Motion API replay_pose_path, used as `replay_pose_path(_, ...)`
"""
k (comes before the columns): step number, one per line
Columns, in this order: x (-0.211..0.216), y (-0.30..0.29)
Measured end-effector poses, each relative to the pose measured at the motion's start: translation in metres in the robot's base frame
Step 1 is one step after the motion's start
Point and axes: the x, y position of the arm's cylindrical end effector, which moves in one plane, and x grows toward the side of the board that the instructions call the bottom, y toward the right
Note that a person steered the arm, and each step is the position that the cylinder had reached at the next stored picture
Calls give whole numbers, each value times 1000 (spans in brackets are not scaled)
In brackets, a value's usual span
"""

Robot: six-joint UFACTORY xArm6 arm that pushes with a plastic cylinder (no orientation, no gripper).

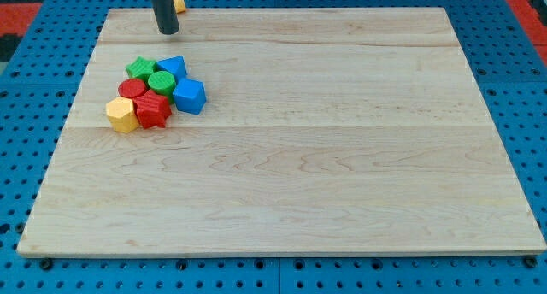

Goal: Move the green circle above the blue cube

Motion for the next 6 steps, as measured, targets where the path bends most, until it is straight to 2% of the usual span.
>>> replay_pose_path(1,0,0)
replay_pose_path(2,19,-16)
replay_pose_path(4,114,-76)
replay_pose_path(5,132,-40)
replay_pose_path(6,135,60)
